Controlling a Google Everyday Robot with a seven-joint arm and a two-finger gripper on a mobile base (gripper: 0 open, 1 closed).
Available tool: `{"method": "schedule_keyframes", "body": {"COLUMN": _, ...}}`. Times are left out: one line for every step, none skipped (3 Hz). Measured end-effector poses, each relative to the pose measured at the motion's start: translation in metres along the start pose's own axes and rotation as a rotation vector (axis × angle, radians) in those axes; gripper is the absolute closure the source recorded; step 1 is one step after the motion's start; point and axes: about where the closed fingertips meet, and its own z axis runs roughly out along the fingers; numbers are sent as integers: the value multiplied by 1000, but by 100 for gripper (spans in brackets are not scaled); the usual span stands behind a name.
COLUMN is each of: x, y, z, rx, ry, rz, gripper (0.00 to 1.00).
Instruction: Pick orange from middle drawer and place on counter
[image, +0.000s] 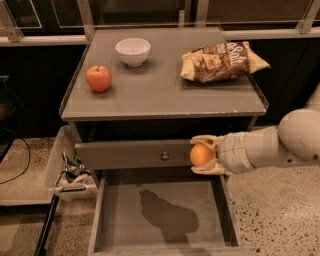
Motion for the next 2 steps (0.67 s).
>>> {"method": "schedule_keyframes", "body": {"x": -50, "y": -49, "z": -33, "rx": 48, "ry": 49, "rz": -106, "gripper": 100}}
{"method": "schedule_keyframes", "body": {"x": -82, "y": -97, "z": -47, "rx": 63, "ry": 62, "rz": -157, "gripper": 100}}
